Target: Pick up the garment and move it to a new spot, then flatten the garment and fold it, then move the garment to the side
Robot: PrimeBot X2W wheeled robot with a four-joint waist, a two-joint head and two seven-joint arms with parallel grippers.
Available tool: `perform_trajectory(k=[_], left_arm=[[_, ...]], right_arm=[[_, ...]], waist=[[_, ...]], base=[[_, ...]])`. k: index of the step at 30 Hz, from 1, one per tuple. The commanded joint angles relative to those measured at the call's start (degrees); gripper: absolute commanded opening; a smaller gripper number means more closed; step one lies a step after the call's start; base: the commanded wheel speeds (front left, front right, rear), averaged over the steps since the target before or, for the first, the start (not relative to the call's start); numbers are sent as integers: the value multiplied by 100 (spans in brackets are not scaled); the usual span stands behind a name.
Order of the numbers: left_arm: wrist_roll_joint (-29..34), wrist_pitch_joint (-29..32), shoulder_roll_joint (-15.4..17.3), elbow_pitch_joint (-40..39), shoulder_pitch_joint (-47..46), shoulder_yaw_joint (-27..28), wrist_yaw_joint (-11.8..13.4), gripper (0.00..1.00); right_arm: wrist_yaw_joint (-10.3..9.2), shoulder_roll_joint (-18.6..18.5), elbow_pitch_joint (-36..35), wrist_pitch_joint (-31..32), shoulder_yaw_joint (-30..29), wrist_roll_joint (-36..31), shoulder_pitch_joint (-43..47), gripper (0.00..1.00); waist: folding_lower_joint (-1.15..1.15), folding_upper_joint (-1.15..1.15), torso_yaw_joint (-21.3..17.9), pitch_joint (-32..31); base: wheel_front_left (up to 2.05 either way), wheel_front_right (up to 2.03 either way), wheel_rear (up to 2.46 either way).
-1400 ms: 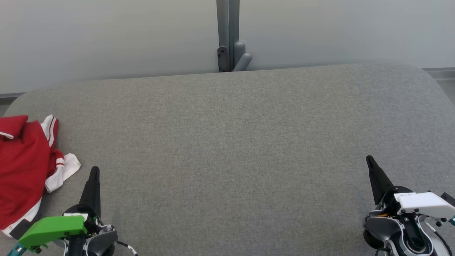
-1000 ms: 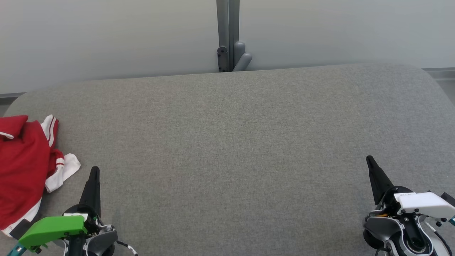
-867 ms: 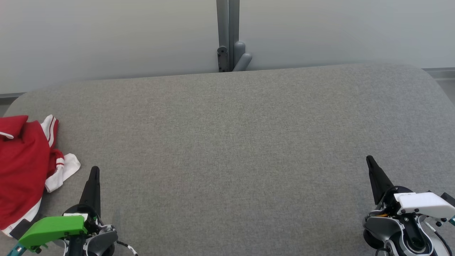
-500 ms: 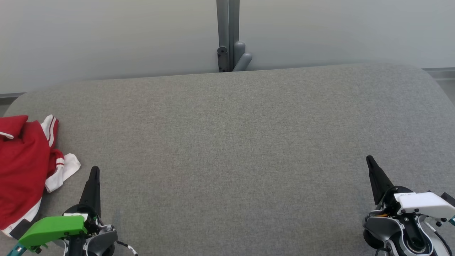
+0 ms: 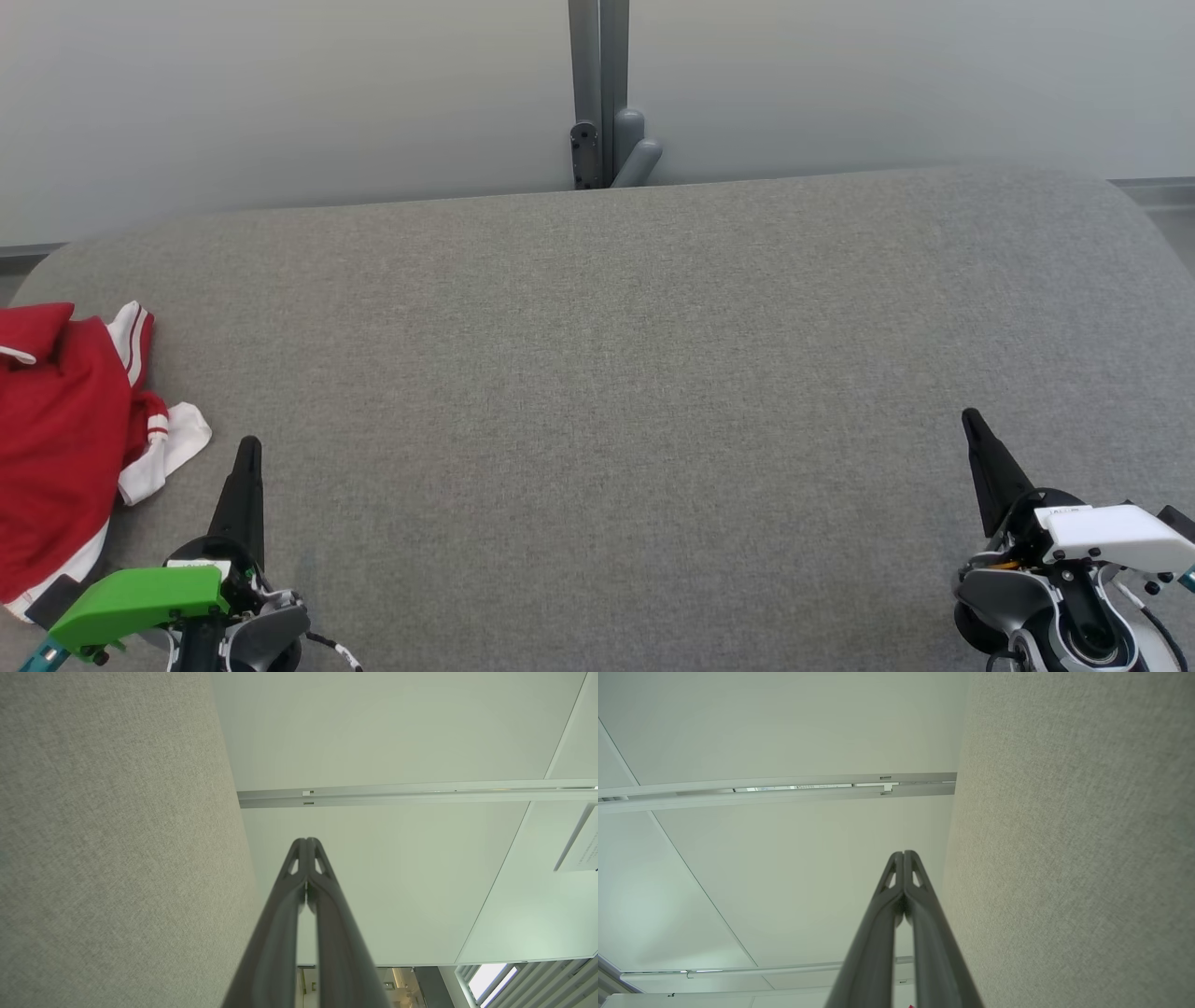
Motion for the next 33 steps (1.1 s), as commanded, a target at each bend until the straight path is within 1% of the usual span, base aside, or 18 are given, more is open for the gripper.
perform_trajectory(k=[1,22,23,25,26,27,33], left_arm=[[2,-10,30,-24,-70,19,-26,0],[2,-10,30,-24,-70,18,-26,0],[1,-1,0,0,0,1,0,100],[3,-4,-12,74,46,-14,5,100],[4,-4,-19,127,94,-23,8,0],[6,-6,-24,188,136,-31,8,100],[354,-186,27,257,81,-151,6,100]], right_arm=[[2,-26,-20,26,-8,43,-44,0],[2,-26,-20,26,-8,43,-44,0],[0,0,0,0,0,0,0,100],[-1,21,68,-5,4,-11,50,100],[-1,35,125,-5,8,-12,93,0],[-1,44,178,-6,11,-14,141,100],[-1,-59,104,-180,156,-254,123,100]], waist=[[0,54,0,0],[0,54,0,0],[0,0,0,0],[0,0,0,1],[0,0,0,1],[0,1,-1,1],[0,3,0,9]], base=[[0,0,0],[0,0,0],[0,0,0],[0,0,0],[0,0,0],[0,0,0],[0,0,0]])
